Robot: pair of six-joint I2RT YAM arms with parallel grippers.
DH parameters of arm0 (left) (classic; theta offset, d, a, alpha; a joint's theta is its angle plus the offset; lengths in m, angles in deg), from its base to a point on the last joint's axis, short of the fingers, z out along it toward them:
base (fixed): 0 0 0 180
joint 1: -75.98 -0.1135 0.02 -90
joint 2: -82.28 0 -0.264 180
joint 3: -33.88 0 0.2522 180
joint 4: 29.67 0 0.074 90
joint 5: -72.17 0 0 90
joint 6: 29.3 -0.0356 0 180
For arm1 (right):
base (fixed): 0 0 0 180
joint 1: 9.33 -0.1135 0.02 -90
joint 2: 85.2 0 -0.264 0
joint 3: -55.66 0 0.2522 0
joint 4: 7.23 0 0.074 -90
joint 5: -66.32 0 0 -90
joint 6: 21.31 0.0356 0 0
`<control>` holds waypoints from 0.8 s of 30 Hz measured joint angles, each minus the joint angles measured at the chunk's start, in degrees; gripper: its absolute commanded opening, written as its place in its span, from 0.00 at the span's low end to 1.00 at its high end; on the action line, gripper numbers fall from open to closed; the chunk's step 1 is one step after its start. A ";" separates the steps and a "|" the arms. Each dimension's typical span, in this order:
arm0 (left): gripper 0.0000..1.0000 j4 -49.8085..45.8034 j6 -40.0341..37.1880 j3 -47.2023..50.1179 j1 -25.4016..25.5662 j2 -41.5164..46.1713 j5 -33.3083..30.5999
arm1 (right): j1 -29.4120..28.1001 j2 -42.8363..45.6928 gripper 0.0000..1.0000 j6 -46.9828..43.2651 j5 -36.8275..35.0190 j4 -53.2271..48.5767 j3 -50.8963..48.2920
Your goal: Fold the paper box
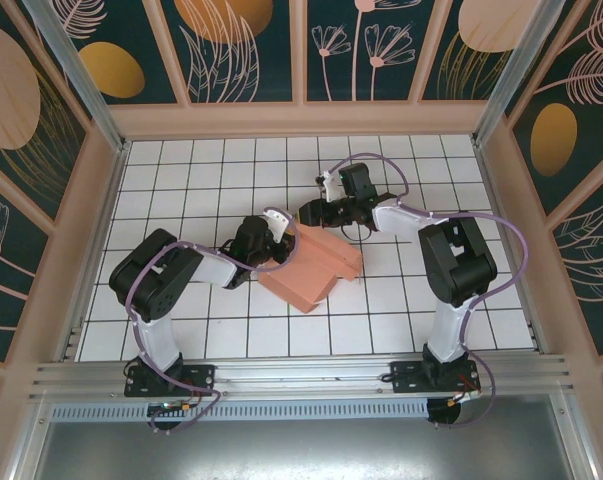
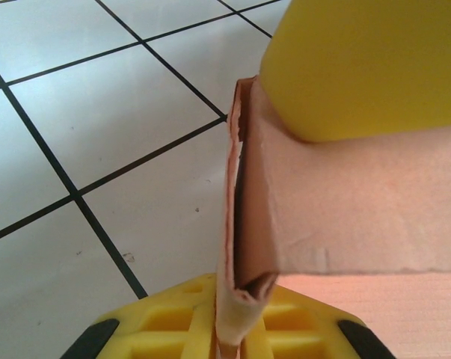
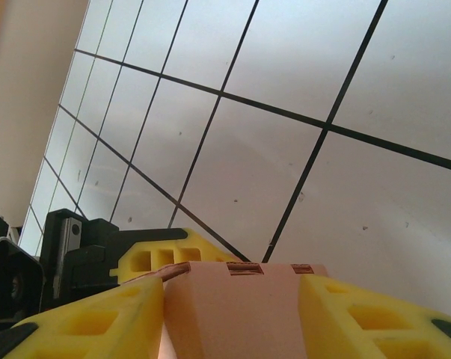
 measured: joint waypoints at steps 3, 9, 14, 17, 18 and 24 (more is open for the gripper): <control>0.19 0.00 0.09 0.00 0.00 -0.28 -0.04 | 0.00 0.00 0.49 0.20 0.85 0.00 0.00; 0.18 0.11 0.22 -0.11 0.00 -1.18 -0.48 | 0.00 -0.02 0.49 0.74 1.68 -0.02 -0.02; 0.21 0.22 0.85 -1.09 0.00 -2.21 -1.33 | 0.00 -0.02 0.49 1.68 3.23 0.07 -0.39; 0.19 1.09 1.68 -1.22 0.00 -2.84 -1.38 | 0.00 -0.02 0.49 2.40 4.28 0.61 -1.07; 0.18 1.33 1.97 -1.29 0.00 -3.06 -1.31 | 0.00 -0.02 0.49 2.58 4.44 0.81 -1.27; 0.07 2.19 2.91 -1.73 0.00 -3.74 -1.29 | 0.07 -0.02 0.49 3.72 5.09 1.64 -1.81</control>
